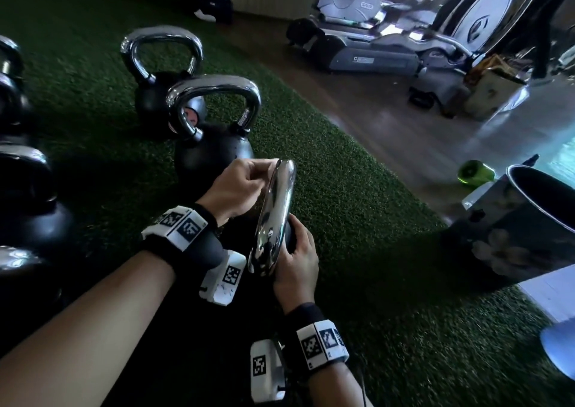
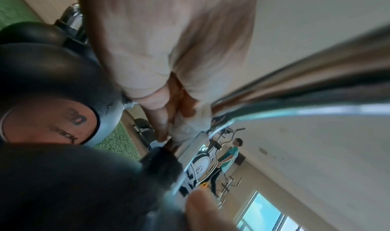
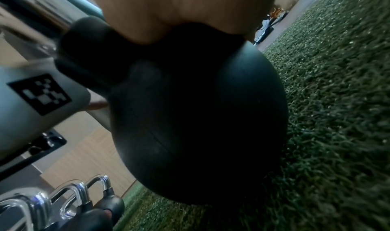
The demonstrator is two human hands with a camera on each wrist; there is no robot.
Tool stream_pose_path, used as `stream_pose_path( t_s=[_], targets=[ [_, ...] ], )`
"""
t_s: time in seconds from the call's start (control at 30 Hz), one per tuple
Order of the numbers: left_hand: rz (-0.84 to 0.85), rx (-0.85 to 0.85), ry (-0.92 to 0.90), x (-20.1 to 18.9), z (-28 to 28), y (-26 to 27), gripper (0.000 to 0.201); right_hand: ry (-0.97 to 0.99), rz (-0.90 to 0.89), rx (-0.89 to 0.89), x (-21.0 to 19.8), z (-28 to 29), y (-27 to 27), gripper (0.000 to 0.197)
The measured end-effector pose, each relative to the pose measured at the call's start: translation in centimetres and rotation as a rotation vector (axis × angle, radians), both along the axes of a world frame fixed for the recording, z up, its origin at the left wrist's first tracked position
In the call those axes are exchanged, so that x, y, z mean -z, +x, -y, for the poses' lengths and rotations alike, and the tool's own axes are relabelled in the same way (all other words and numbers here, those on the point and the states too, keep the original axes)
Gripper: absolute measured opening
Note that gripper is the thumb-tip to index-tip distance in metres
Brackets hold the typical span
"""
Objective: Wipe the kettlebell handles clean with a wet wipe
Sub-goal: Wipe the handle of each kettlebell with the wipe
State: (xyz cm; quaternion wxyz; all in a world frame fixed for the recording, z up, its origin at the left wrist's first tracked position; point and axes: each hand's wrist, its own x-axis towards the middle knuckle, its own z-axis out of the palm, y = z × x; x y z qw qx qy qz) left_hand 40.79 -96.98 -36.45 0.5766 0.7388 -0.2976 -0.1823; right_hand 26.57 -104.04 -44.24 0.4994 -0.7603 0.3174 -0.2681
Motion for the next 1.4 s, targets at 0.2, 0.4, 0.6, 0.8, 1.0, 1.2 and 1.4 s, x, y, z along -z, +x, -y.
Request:
stream_pose_path(
  t_s=[0.2, 0.4, 0.6, 0.8, 1.0, 1.2, 1.4],
  targets=[
    [-0.165, -0.032, -0.239, -1.8, -1.6, -2.7, 0.031, -0.003, 0.004, 0.005, 0.3, 0.1, 0.1, 0.079],
    [-0.084, -0.079, -0.206, -3.5, -1.2, -3.0, 0.034, -0.016, 0.02, 0.025, 0.6, 0.2, 0.3, 0.077],
    [0.004, -0.129, -0.198, -3.0, -4.9, -8.1, 0.035, -0.031, 0.047, 0.029, 0.8, 0.2, 0.2, 0.075],
    [0.155, -0.194, -0.211, -2.4, -5.4, -9.6, 0.038, -0.025, 0.052, 0.035, 1.1, 0.2, 0.3, 0.072],
    [0.252, -0.302, -0.192, -0.8, -6.8, -13.7, 0.045, -0.027, 0.037, 0.033, 1.3, 0.4, 0.2, 0.064],
    [0.414, -0.39, -0.172, 0.5, -7.1, -15.7, 0.057, -0.03, 0.05, 0.031, 1.3, 0.4, 0.1, 0.055],
    [0.467, -0.313, 0.04, 5.1, -7.7, -15.0, 0.063, -0.043, 0.038, 0.017, 0.9, 0.4, 0.0, 0.072]
  ],
)
